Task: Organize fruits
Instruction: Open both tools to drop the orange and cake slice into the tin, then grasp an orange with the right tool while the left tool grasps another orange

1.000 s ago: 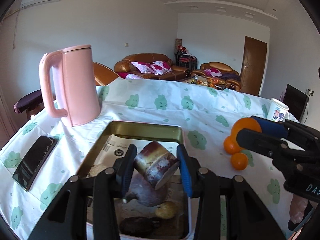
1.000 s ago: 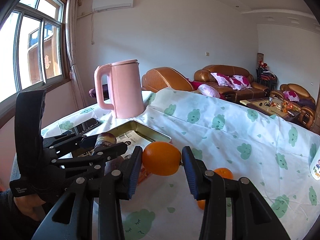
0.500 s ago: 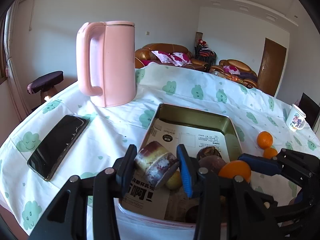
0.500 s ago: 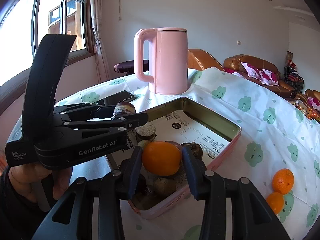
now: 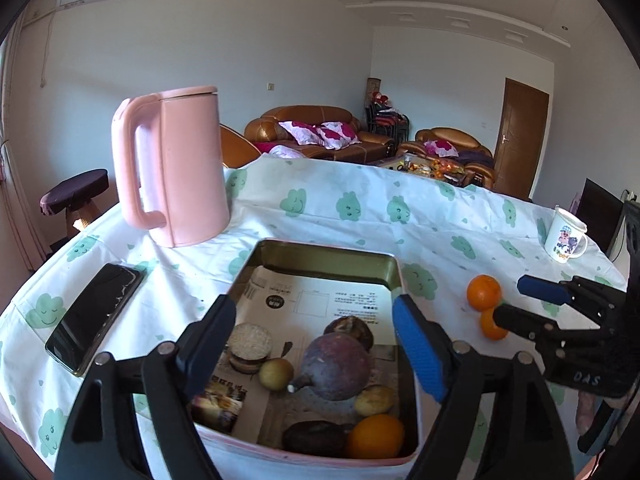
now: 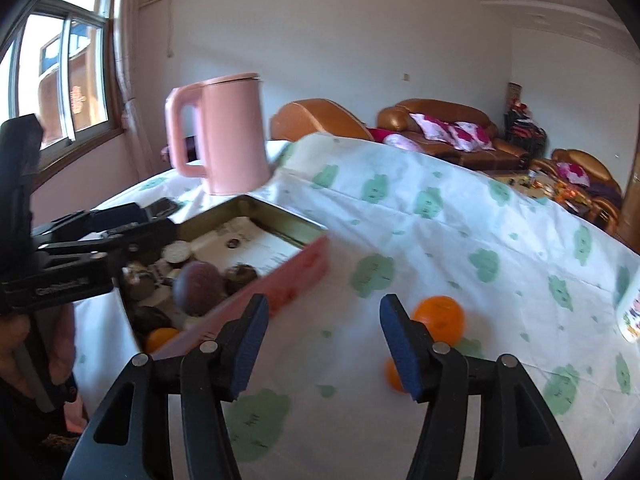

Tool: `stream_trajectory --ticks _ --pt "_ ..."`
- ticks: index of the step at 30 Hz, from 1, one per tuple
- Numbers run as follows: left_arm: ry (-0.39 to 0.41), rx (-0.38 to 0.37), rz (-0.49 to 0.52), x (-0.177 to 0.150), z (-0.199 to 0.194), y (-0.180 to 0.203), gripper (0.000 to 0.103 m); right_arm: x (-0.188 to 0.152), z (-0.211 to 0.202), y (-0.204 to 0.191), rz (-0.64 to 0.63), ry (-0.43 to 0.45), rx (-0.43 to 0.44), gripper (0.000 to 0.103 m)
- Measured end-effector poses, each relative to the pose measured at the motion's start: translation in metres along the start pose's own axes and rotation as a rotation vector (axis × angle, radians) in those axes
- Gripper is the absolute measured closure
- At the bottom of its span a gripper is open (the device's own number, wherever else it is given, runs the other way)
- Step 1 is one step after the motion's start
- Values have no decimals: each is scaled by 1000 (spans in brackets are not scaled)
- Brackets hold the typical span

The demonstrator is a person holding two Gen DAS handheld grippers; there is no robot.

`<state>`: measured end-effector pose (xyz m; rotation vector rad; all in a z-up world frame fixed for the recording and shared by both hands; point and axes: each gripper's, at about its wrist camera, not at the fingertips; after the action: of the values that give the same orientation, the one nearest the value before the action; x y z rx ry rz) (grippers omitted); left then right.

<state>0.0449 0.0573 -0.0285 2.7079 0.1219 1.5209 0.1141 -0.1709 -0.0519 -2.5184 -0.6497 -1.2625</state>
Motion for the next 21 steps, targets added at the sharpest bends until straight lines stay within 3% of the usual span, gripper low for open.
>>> stream_trajectory --ticks 4,12,13,15,21 --pt "-21 -37 44 3 6 32 18 -10 10 29 58 -75 -41 43" --pt "-42 -43 111 9 19 66 18 -16 36 33 101 -161 -4 44" --pt "-48 -44 113 9 21 68 18 -17 39 33 97 -177 -8 45" --pt "-65 -53 122 11 26 72 18 -20 45 34 96 -222 -4 65" --pt "-126 -79 150 16 44 93 18 -21 25 55 137 -145 -29 68"
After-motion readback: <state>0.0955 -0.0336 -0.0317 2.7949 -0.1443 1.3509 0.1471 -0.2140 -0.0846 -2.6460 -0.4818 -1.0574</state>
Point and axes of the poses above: each gripper's, at about its wrist camera, not at the fingertips, and z roughly the way its jaws point, y to its right, x to its top
